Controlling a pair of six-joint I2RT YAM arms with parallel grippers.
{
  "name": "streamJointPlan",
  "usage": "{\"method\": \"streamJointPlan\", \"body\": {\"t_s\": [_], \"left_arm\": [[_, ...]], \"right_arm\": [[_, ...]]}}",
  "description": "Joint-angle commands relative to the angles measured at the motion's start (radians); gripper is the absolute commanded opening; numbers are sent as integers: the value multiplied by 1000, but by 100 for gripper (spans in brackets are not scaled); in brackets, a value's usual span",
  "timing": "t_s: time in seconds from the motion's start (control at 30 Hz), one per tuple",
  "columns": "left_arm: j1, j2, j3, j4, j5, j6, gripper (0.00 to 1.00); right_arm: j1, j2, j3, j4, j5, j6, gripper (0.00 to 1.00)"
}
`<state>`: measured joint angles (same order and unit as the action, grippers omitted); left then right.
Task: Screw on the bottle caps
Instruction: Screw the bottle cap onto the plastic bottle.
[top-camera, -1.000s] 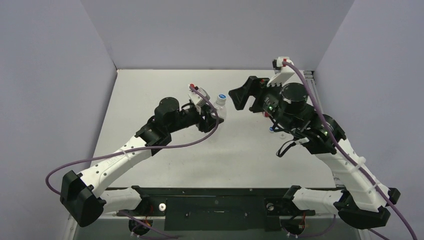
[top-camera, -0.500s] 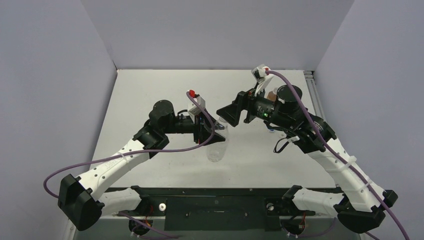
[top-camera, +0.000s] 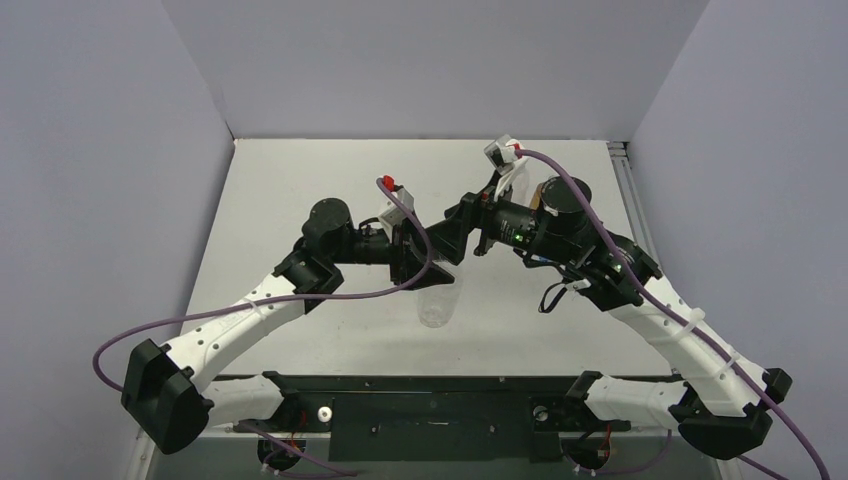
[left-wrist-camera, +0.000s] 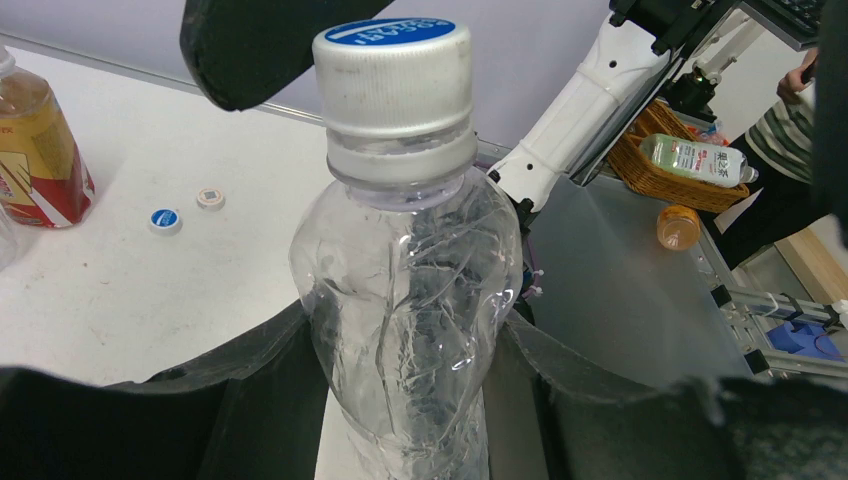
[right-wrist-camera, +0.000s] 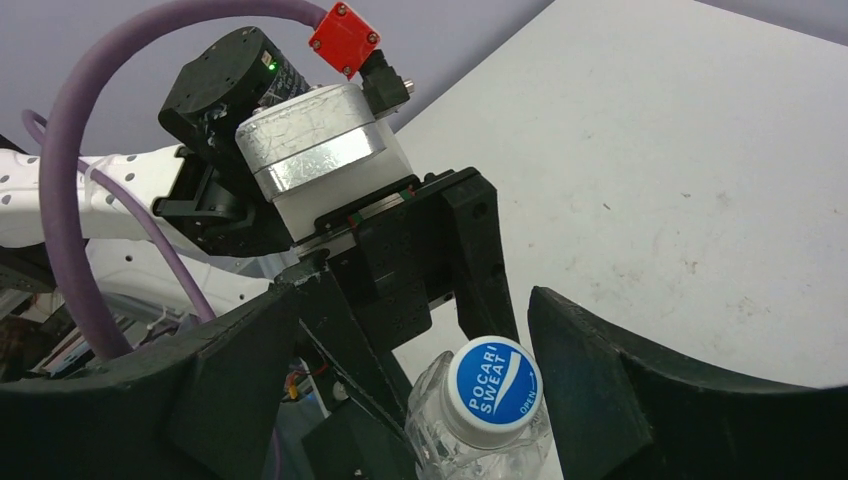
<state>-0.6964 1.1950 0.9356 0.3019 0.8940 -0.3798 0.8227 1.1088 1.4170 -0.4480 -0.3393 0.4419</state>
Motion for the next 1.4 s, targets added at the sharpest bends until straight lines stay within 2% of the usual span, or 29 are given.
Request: {"method": "streamJointPlan", "body": {"t_s": [0.0, 0.3, 0.93, 1.03, 1.13, 1.37], "left_arm": [[6, 6, 27, 82, 8, -26, 0], [17, 13, 25, 83, -12, -36, 0], [113, 23, 5, 43, -104, -34, 0], [122, 8, 7, 32, -90, -22, 0], [118, -12, -12, 88, -44, -35, 0], [65, -33, 6, 103, 43, -27, 0]], "right_arm": [[25, 12, 1, 60, 19, 12, 79], [26, 4, 4, 56, 23, 16, 79], [27, -85, -6, 22, 23, 33, 78], [26, -123, -14, 5, 49, 31, 78], [22, -131, -8, -12, 91, 29, 79], [21, -48, 6, 10, 125, 31, 80]]}}
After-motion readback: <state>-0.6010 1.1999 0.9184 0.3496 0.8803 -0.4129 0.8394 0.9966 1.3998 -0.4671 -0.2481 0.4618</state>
